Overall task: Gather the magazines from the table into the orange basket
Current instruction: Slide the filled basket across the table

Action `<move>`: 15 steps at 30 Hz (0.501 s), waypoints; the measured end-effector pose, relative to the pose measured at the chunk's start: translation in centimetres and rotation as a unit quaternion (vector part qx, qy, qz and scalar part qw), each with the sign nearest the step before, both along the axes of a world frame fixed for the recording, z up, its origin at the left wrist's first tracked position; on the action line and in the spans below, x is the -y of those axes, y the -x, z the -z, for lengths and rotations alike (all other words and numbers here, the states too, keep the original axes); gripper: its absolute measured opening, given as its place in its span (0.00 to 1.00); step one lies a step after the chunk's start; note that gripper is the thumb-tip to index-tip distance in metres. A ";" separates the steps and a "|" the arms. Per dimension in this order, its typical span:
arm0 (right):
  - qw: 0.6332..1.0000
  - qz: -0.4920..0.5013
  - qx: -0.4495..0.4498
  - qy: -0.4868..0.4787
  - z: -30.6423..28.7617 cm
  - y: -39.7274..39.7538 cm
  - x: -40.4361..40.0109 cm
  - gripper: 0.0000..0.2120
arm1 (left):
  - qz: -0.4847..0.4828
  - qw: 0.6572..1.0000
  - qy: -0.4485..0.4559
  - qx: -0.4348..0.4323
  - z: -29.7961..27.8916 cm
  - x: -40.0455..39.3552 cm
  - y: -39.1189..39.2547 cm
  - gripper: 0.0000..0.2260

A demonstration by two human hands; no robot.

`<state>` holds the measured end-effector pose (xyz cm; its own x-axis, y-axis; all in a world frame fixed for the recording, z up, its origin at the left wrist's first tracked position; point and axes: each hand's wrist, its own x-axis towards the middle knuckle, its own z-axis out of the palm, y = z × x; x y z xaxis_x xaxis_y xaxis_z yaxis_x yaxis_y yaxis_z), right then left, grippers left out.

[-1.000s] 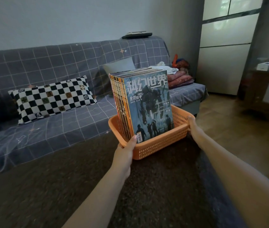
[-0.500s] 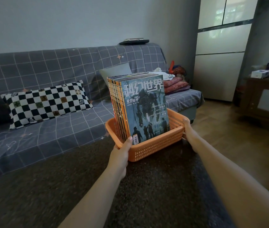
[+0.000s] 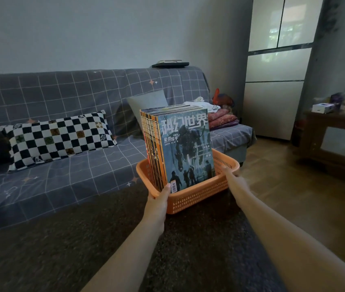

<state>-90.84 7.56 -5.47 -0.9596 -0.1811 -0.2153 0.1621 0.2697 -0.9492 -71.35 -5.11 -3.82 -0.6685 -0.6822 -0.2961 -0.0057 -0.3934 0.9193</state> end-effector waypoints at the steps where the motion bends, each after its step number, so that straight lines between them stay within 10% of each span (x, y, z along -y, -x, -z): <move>1: 1.000 -0.004 -0.004 0.003 -0.2 -0.3 0.0 0.28 | 0.001 1.000 0.002 0.004 -0.1 0.1 0.0 0.27; 15: 0.997 0.039 -0.071 -0.015 -4.0 -8.4 -0.8 0.30 | -0.009 0.990 0.102 0.094 -1.7 -1.0 -3.4 0.35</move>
<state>-82.44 8.37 -1.42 -0.9916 -0.1007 -0.0810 0.0486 0.2900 -0.9558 -67.92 -4.08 -2.13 -0.6019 -0.7518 -0.2693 -0.1787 -0.2019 0.9630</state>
